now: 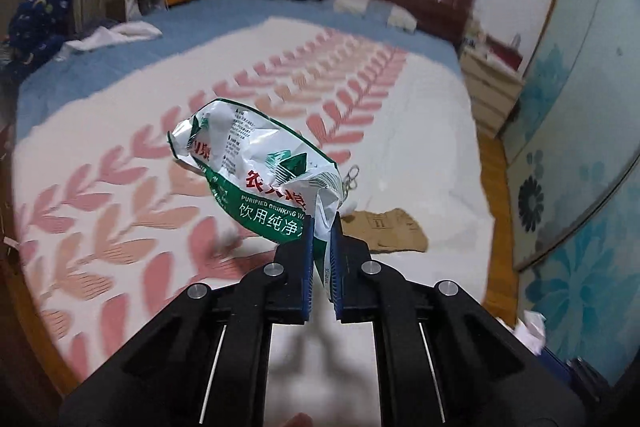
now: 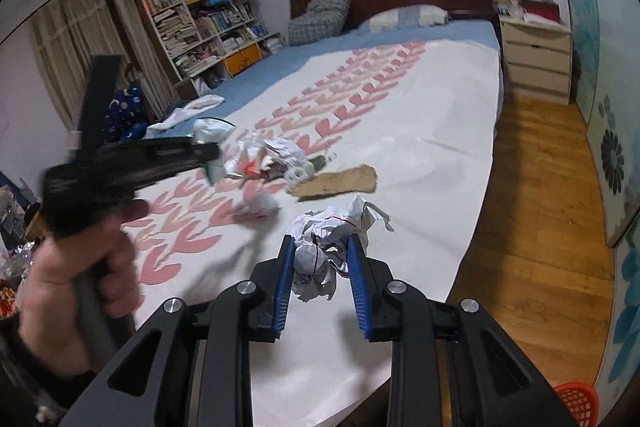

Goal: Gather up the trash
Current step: 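Carry the tissue and green-white wrapper over the red basket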

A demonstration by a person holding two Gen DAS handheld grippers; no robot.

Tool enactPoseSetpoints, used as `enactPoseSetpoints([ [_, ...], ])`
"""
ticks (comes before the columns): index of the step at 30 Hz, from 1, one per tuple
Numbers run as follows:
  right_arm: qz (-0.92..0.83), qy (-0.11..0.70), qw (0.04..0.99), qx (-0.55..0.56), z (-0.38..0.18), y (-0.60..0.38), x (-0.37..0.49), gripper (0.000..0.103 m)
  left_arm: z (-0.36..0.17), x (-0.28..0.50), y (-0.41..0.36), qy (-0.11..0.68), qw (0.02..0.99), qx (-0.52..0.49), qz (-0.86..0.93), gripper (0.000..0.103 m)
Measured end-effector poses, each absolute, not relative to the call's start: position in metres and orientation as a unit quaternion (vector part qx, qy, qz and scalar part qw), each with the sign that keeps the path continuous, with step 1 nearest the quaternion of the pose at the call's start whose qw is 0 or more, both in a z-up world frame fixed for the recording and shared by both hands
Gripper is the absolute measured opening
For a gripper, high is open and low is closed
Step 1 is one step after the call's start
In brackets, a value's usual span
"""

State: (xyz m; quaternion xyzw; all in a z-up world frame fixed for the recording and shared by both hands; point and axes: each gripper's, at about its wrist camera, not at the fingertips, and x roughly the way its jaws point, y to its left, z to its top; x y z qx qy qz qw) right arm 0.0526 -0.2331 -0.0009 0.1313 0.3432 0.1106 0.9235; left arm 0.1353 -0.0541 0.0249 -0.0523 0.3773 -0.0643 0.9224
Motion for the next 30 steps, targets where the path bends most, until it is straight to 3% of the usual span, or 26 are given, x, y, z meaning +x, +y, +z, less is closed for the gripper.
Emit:
enactPoseSetpoints([
  [9, 0.095, 0.287, 0.947, 0.106, 0.063, -0.251, -0.022, 0.027, 0.090, 0.041, -0.070, 0.333, 0.938, -0.023, -0.092, 0.008],
  [20, -0.014, 0.248, 0.957, 0.150, 0.112, -0.370, -0.145, 0.027, 0.119, -0.039, -0.169, 0.320, 0.915, 0.011, -0.246, 0.008],
  [26, -0.124, 0.261, 0.946, 0.147, 0.095, -0.457, -0.222, 0.027, 0.115, -0.072, -0.251, 0.326, 0.882, 0.041, -0.338, 0.008],
  [30, -0.167, 0.297, 0.923, 0.176, 0.054, -0.504, -0.250, 0.027, 0.069, -0.075, -0.326, 0.383, 0.833, 0.055, -0.394, 0.008],
])
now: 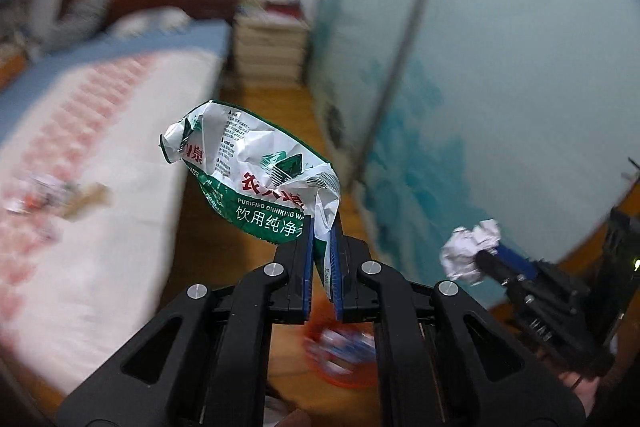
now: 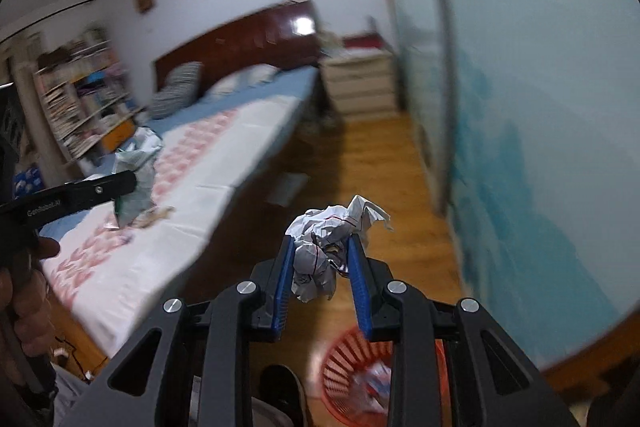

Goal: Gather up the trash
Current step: 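Carry the tissue and green-white wrapper over the red basket, then open both tools over the red basket, dropping tissue and wrapper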

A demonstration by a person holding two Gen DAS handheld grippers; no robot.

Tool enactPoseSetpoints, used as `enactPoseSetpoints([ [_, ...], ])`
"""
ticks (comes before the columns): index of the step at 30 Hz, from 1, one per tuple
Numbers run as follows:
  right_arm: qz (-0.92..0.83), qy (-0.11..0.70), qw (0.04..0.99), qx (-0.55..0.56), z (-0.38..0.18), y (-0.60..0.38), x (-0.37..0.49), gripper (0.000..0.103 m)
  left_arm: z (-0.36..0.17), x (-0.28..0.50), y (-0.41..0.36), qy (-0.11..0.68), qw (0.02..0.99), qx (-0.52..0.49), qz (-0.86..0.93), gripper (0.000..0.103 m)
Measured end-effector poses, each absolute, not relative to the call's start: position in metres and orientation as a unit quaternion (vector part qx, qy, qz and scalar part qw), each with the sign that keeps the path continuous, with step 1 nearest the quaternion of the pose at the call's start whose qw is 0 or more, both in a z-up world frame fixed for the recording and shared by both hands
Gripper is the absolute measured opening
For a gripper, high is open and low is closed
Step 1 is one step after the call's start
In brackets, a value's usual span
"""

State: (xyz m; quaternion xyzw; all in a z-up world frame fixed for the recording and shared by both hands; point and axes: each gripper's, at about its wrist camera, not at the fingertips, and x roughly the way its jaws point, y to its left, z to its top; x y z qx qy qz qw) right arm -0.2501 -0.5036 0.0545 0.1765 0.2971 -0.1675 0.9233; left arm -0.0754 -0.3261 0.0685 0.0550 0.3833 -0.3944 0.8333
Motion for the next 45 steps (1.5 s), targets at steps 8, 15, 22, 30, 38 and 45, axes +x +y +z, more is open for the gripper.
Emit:
enactPoseSetpoints([
  [8, -0.202, 0.411, 0.858, 0.234, -0.070, -0.556, -0.256, 0.027, -0.083, -0.084, -0.427, 0.520, 0.734, 0.149, -0.410, 0.008],
  [15, -0.213, 0.457, 0.817, 0.281, -0.143, -0.570, -0.261, 0.027, -0.131, -0.096, -0.447, 0.554, 0.702, 0.210, -0.395, 0.008],
  [22, -0.214, 0.461, 0.817, 0.272, -0.148, -0.560, -0.249, 0.027, -0.133, -0.099, -0.455, 0.559, 0.698, 0.214, -0.393, 0.008],
  [30, -0.218, 0.457, 0.817, 0.276, -0.144, -0.555, -0.251, 0.028, -0.130, -0.105, -0.452, 0.554, 0.699, 0.216, -0.398, 0.008],
  [38, -0.247, 0.438, 0.830, 0.240, -0.124, -0.550, -0.252, 0.070, -0.117, -0.097, -0.441, 0.537, 0.725, 0.194, -0.384, 0.067],
  [45, -0.250, 0.414, 0.845, 0.229, -0.100, -0.540, -0.251, 0.071, -0.101, -0.087, -0.420, 0.518, 0.756, 0.165, -0.365, 0.067],
])
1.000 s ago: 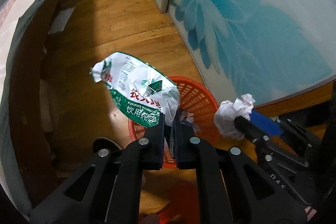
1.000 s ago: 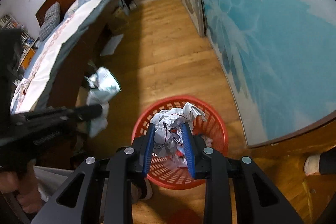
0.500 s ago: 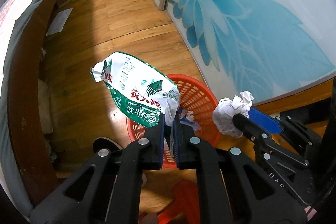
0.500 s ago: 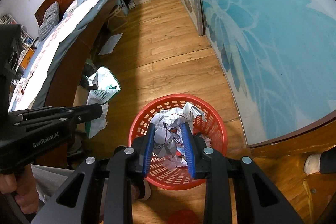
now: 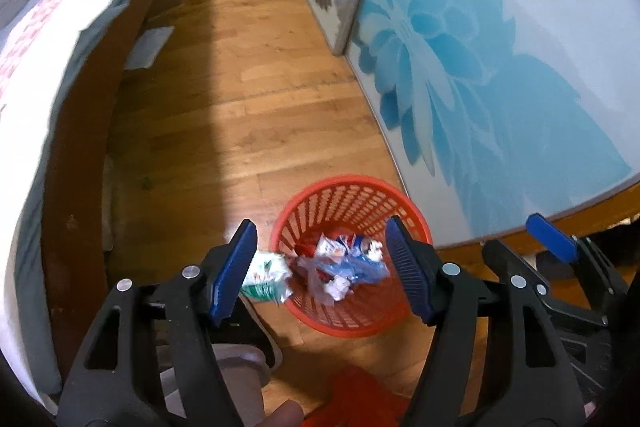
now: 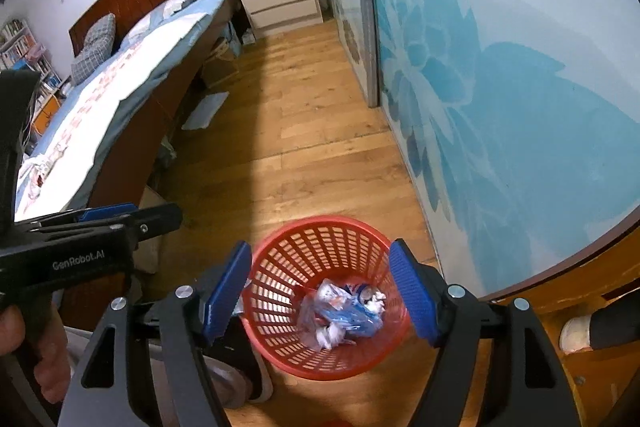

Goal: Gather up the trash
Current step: 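Open both tools over the red basket, dropping tissue and wrapper, then move both tools back toward the trash on the bed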

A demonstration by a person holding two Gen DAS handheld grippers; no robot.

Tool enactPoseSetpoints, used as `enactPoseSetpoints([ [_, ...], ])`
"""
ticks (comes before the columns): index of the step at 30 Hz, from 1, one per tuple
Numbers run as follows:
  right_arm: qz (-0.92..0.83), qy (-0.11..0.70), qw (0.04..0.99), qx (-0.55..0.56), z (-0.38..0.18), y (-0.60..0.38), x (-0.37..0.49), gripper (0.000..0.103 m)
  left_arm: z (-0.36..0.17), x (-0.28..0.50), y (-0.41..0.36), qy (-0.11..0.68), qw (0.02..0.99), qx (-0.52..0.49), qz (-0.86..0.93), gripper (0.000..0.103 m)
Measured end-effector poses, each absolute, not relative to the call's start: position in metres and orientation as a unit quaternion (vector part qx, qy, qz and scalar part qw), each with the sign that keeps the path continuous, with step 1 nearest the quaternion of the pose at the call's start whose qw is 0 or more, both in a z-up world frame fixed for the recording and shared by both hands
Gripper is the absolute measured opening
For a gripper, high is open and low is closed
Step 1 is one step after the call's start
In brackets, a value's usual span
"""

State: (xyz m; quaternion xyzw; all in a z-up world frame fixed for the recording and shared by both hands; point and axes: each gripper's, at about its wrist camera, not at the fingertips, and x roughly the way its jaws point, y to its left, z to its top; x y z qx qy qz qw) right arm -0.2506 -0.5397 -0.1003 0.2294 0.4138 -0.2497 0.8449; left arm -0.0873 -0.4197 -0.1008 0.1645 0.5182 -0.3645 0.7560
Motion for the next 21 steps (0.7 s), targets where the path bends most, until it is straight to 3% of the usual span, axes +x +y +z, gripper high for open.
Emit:
enactPoseSetpoints([
  [17, -0.224, 0.409, 0.851, 0.242, -0.084, -0.509, -0.243, 0.075, 0.006, -0.025, -0.280, 0.407, 0.863, 0.011, -0.298, 0.068],
  [21, -0.194, 0.398, 0.865, 0.237, -0.071, -0.492, -0.224, 0.075, 0.031, 0.001, -0.226, 0.378, 0.893, 0.001, -0.244, 0.074],
])
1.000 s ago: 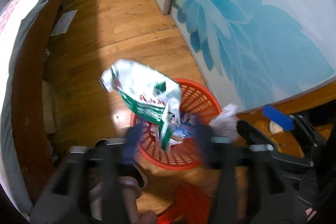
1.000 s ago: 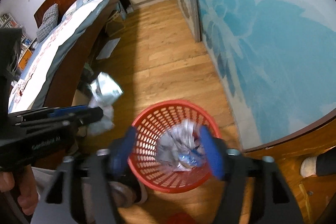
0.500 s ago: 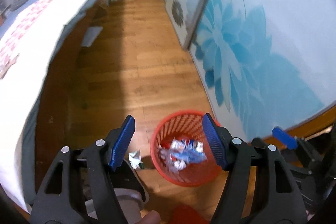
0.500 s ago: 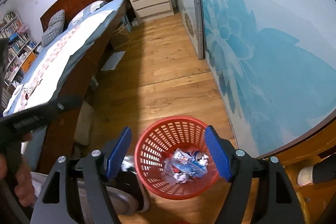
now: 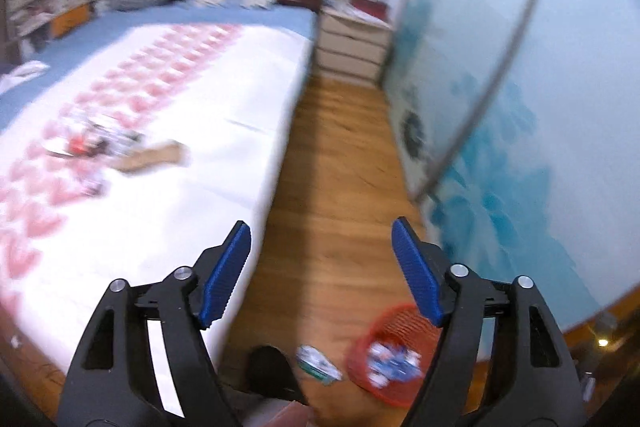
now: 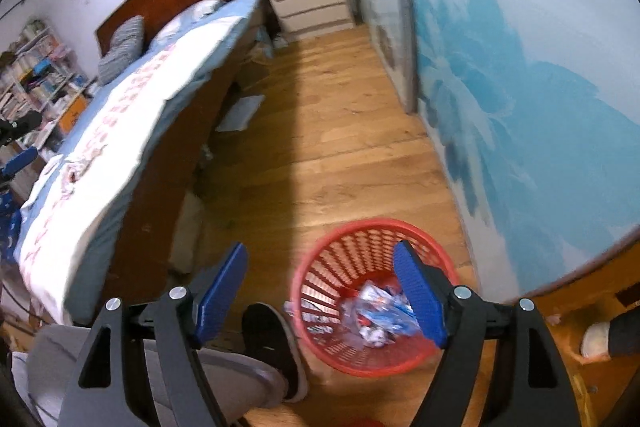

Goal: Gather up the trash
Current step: 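Move both tools back toward the trash on the bed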

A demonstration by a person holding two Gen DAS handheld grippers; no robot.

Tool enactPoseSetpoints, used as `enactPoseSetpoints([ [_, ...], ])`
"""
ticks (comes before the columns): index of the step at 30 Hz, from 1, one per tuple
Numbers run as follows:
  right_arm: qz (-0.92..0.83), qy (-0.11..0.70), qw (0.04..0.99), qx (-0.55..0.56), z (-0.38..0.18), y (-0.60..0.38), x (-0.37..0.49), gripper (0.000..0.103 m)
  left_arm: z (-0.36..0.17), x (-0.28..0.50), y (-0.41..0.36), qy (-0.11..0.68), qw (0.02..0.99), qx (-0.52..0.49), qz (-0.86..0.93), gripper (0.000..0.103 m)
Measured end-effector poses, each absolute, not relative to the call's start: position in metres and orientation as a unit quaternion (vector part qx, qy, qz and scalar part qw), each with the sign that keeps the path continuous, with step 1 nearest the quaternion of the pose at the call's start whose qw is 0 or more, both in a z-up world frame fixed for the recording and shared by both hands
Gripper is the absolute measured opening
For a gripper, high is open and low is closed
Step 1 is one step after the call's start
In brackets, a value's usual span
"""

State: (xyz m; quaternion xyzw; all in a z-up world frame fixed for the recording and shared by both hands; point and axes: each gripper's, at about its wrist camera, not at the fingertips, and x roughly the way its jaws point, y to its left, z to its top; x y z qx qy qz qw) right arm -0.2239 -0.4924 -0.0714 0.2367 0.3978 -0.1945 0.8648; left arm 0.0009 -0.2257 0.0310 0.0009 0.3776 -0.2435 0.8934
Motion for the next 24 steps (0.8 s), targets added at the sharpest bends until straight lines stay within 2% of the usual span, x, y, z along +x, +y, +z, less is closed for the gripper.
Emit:
enactPoseSetpoints([
  [7, -0.100, 0.378, 0.901, 0.186, -0.029, -0.425, -0.132, 0.075, 0.032, 0.046, -0.106, 0.356, 0.926, -0.005, -0.126, 0.076],
  [15, 0.036, 0.365, 0.924, 0.110, 0.008, -0.289, 0.035, 0.076, -0.006, 0.114, 0.031, 0.414, 0.901, -0.128, -0.011, 0.076],
  [22, 0.050, 0.399, 0.909, 0.106, -0.011, -0.210, 0.183, 0.078, -0.023, 0.134, 0.064, 0.431, 0.889, -0.156, 0.008, 0.076],
  [24, 0.035, 0.414, 0.903, 0.114, -0.027, -0.202, 0.217, 0.083, -0.026, 0.139, 0.068, 0.435, 0.886, -0.163, 0.006, 0.076],
])
